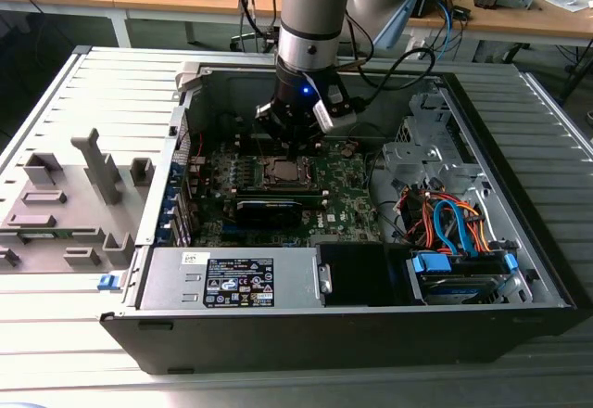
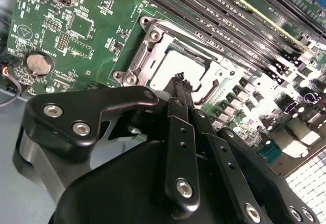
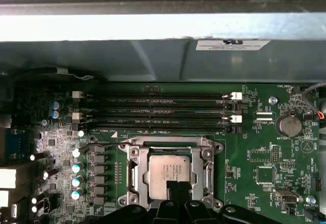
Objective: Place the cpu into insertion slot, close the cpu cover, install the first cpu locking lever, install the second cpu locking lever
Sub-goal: 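Install the first cpu locking lever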
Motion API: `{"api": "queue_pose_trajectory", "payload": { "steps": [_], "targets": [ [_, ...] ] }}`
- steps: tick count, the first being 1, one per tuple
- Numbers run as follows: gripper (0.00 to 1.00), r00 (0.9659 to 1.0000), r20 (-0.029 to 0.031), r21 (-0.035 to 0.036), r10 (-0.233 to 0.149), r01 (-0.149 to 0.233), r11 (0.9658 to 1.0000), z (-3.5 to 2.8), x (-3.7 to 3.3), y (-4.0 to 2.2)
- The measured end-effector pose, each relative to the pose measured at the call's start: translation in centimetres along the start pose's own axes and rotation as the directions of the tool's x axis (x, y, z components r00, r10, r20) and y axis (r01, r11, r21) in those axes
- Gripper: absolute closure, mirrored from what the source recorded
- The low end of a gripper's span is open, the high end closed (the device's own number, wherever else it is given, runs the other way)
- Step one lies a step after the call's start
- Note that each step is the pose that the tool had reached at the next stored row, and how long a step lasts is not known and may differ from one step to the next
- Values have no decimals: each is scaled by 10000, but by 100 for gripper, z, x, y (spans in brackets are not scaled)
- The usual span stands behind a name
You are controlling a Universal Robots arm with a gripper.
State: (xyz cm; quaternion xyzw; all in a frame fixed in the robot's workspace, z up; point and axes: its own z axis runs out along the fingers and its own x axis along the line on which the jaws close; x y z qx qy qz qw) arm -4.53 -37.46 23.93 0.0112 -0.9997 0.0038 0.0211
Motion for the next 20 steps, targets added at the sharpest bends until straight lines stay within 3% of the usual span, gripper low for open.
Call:
{"api": "queue_pose_trajectory", "payload": {
  "steps": [6, 14, 20],
  "targets": [
    [89, 9989, 3, 19, -461, 461, 9989, 0, 0, 0],
    [89, 9987, 5, 23, -512, 512, 9987, -3, 3, 1],
    [89, 9987, 56, 24, -513, 513, 9987, -82, 67, 1]
  ]
}}
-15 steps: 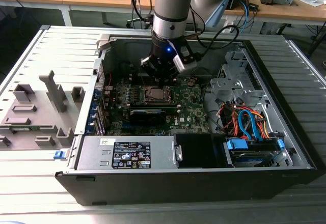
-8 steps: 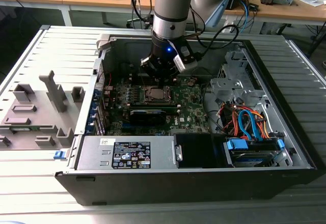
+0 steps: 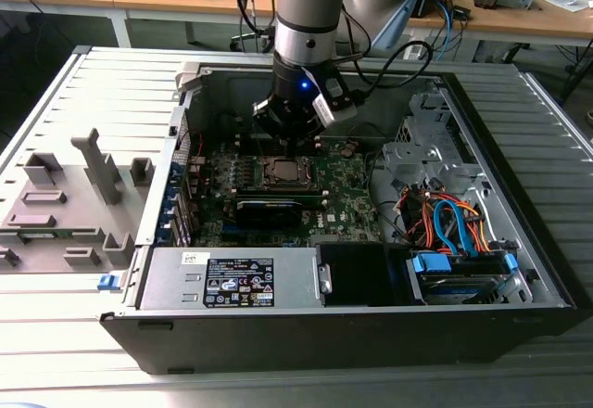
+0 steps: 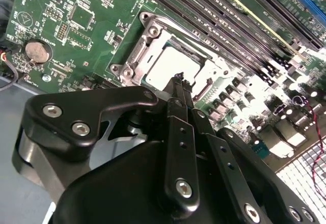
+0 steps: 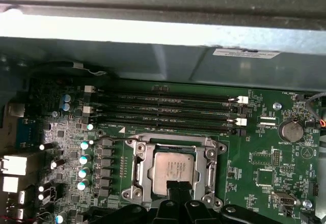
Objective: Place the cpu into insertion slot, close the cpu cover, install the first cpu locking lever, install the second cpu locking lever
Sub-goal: 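Install the first cpu locking lever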
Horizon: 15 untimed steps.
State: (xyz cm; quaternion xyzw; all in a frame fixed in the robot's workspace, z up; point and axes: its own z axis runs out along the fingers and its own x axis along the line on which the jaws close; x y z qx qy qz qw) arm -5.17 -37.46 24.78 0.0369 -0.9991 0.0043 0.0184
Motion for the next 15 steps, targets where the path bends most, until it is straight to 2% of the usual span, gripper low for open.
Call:
{"api": "queue_pose_trajectory", "payload": {
  "steps": [5, 9, 15],
  "targets": [
    [89, 10000, 56, 4, 2, -2, 10000, -7, 98, 7],
    [89, 9999, 112, 8, 2, -2, 10000, -3, 221, 16],
    [89, 9998, 182, 12, 2, -2, 10000, -21, 337, 25]
  ]
}}
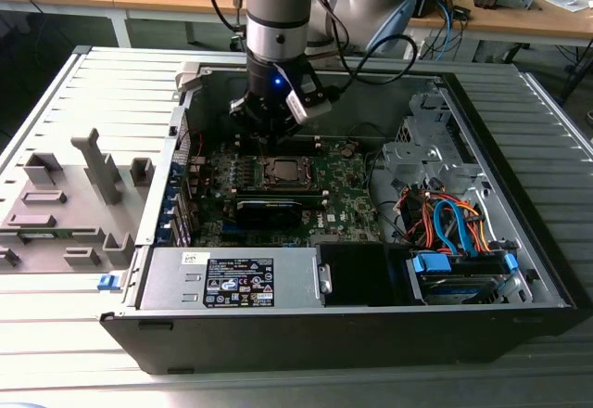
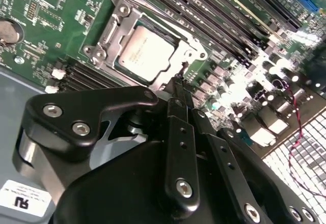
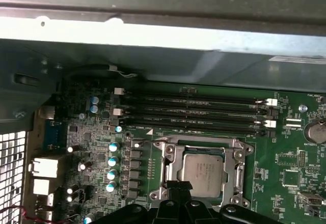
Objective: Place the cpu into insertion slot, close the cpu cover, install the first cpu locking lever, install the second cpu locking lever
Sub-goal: 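Install the first cpu locking lever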
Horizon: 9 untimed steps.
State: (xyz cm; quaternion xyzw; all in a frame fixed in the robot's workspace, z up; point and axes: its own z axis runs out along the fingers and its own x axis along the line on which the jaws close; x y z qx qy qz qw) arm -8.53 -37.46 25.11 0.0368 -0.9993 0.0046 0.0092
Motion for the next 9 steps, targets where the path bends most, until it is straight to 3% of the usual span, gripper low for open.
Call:
{"api": "queue_pose_trajectory", "payload": {
  "steps": [9],
  "targets": [
    [89, 9999, 103, 8, 0, 0, 10000, -35, 162, 14]
  ]
}}
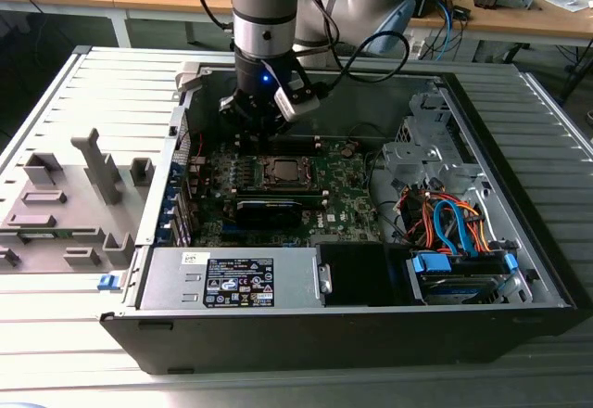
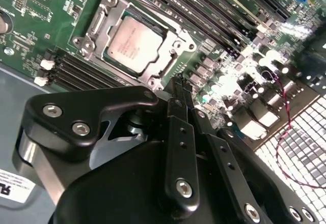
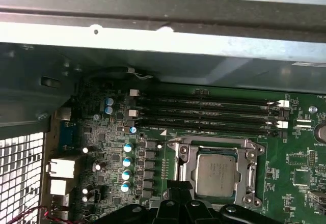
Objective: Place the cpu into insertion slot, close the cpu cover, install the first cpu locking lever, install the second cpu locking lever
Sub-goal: 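Install the first cpu locking lever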
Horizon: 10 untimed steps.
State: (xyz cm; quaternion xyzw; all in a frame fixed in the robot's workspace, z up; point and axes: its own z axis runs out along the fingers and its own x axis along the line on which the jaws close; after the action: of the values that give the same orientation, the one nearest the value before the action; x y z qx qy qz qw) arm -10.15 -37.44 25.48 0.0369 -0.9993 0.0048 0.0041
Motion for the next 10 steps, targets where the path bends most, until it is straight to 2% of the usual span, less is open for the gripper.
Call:
{"api": "queue_pose_trajectory", "payload": {
  "steps": [7, 10],
  "targets": [
    [89, 10000, 81, 7, 1, -1, 10000, -22, 153, 16],
    [89, 10000, 98, 7, 1, -1, 10000, -26, 197, 29]
  ]
}}
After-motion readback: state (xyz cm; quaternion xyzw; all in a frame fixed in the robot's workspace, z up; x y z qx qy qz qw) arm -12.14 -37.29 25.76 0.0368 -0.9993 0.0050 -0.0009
